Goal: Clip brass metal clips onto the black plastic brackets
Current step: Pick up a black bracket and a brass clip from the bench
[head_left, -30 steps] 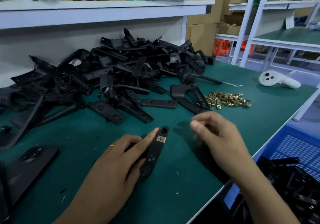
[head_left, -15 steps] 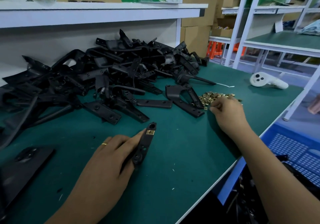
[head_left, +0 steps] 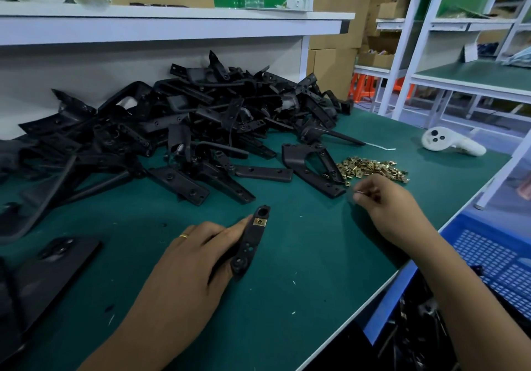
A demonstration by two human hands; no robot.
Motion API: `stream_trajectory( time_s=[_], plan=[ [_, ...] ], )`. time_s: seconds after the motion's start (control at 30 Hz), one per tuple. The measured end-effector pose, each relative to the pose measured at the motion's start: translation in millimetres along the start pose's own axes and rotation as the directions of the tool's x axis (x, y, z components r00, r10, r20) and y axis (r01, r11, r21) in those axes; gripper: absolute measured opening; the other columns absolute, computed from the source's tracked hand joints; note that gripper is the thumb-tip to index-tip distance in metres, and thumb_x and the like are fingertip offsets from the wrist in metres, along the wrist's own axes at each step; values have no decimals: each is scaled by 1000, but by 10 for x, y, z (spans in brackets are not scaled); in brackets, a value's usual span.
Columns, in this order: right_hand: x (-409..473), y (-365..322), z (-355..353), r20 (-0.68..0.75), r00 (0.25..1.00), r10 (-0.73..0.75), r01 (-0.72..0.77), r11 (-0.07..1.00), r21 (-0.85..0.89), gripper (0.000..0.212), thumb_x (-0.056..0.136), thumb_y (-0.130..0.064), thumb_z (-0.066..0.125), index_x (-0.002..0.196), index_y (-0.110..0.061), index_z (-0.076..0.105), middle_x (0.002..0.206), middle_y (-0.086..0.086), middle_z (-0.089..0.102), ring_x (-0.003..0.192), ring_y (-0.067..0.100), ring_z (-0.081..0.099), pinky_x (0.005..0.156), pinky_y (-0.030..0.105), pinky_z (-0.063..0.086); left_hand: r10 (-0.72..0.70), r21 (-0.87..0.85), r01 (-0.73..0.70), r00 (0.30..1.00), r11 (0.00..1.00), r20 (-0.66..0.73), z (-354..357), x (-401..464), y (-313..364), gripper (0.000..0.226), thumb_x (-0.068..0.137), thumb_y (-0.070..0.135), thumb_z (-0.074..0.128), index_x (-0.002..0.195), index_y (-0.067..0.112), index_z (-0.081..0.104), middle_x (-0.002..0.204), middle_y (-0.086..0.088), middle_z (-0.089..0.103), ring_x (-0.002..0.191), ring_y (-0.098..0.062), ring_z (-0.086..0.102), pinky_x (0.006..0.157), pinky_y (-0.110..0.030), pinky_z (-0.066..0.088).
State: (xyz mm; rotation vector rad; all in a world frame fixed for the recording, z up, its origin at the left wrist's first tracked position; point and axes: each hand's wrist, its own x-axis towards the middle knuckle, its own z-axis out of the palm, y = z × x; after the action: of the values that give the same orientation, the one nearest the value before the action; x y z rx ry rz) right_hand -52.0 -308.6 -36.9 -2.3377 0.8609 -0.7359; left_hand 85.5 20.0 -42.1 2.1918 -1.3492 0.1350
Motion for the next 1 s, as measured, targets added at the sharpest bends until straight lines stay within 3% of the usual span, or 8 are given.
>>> stream_trajectory(
  time_s=[0.1, 0.27, 0.43, 0.57, 0.67, 0.87, 1.0],
  plan=[
    [-18, -26, -6, -45, 999, 4, -3, 1000, 25, 10, 98, -22, 69, 90, -25, 64, 87, -10, 65, 83, 3, 57, 66, 17, 39, -6, -2, 6, 1000, 1000, 2, 10, -2, -19, 64, 102, 30, 61, 153, 56, 33, 109, 31, 48, 104, -4, 50, 84, -29, 46],
    [-65, -33, -49, -75, 997, 9, -2, 995, 97, 11, 91, -24, 78, 85, -27, 68, 82, -9, 70, 78, 1, 62, 65, 12, 41, 4, -15, -4, 1000, 1000, -1, 6, 15, -7, 58, 101, 35, 56, 152, 54, 37, 110, 29, 50, 105, -6, 52, 86, -31, 46],
    [-99, -75, -63, -26, 1000, 7, -1, 973, 230, 22, 86, -19, 83, 98, -31, 70, 82, -6, 73, 81, 10, 69, 80, 27, 52, -6, -15, 6, 1000, 1000, -1, 12, -2, -17, 58, 99, 39, 52, 152, 57, 35, 110, 29, 48, 105, -6, 50, 87, -30, 45],
    [-91, -86, -59, 36, 999, 12, -22, 964, 264, 26, 86, -17, 83, 105, -29, 68, 86, -15, 78, 83, 3, 72, 85, 29, 53, -14, -12, 14, 1000, 1000, 7, 13, -4, -14, 59, 100, 38, 53, 152, 58, 33, 110, 29, 48, 104, -6, 49, 85, -29, 44],
    [-96, -68, -55, 47, 999, 24, -36, 959, 280, 25, 86, -22, 83, 106, -29, 69, 86, -17, 79, 86, -3, 72, 85, 28, 51, -18, -5, 19, 1000, 1000, 14, 8, -2, -17, 58, 100, 37, 53, 152, 56, 35, 109, 29, 48, 104, -6, 49, 84, -28, 43],
    [-85, -51, -20, 70, 998, 6, -26, 958, 286, 23, 90, -17, 79, 102, -28, 62, 87, -14, 79, 88, 5, 71, 81, 31, 49, -18, -3, 18, 1000, 1000, 20, -8, -2, 9, 56, 96, 39, 47, 151, 54, 40, 107, 27, 49, 102, -6, 50, 84, -26, 41],
    [-101, -63, -14, 92, 995, -30, 3, 958, 286, 23, 95, -15, 73, 103, -30, 57, 89, -16, 79, 86, 2, 69, 76, 30, 45, -25, -6, 25, 999, 1000, 20, -15, 1, 14, 57, 96, 38, 48, 151, 53, 42, 107, 27, 49, 102, -5, 49, 83, -25, 41]
  ],
)
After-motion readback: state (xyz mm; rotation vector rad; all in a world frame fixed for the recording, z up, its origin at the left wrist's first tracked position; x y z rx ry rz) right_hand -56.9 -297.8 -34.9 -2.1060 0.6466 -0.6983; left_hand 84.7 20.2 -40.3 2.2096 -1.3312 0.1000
